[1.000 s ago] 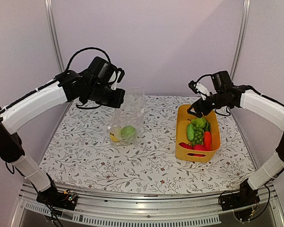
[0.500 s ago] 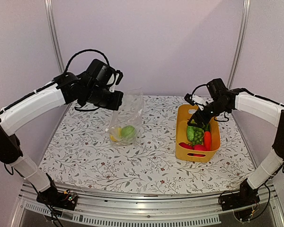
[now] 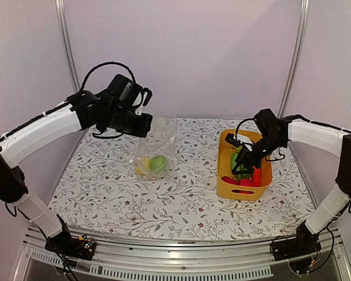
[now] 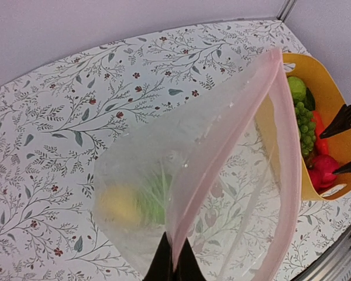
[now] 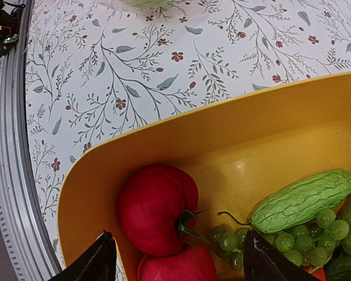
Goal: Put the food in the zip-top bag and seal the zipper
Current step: Pick up the fake fruit from the bin.
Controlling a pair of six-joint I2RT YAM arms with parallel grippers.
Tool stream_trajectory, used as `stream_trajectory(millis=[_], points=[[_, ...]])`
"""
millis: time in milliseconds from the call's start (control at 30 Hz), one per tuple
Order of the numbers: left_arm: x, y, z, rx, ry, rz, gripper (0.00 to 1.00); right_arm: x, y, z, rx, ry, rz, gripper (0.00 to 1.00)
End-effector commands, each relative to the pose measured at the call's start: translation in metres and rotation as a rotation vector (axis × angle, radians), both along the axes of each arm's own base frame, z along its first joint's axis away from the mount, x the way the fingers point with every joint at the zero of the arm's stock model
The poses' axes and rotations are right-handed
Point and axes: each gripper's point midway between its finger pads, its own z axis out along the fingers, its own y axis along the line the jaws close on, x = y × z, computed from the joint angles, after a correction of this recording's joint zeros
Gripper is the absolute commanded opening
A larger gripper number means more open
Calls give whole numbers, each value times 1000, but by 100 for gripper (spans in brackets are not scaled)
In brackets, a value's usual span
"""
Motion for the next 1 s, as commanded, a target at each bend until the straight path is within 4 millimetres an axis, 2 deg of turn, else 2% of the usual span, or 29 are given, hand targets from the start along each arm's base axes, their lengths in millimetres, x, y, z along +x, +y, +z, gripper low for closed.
stream_trajectory(millis=[0, 167, 400, 667, 833, 967], points=[[-2, 8, 5, -13, -12, 10, 0, -8, 4, -15, 22, 51, 64, 74], [-3, 10, 5, -16, -12, 17, 0, -6, 2, -32, -20, 63, 78, 77], [-3, 10, 4, -18, -9, 18, 0, -13, 0, -55, -62, 86, 103, 80], [-4, 9, 3, -22, -3, 17, 0, -21, 1, -72, -72, 119, 122, 81], [-5, 8, 2, -29, 2, 17, 0, -30, 6, -81, -75, 136, 152, 81], [-5, 8, 2, -34, 2, 15, 0, -28, 10, -83, -67, 147, 148, 75]])
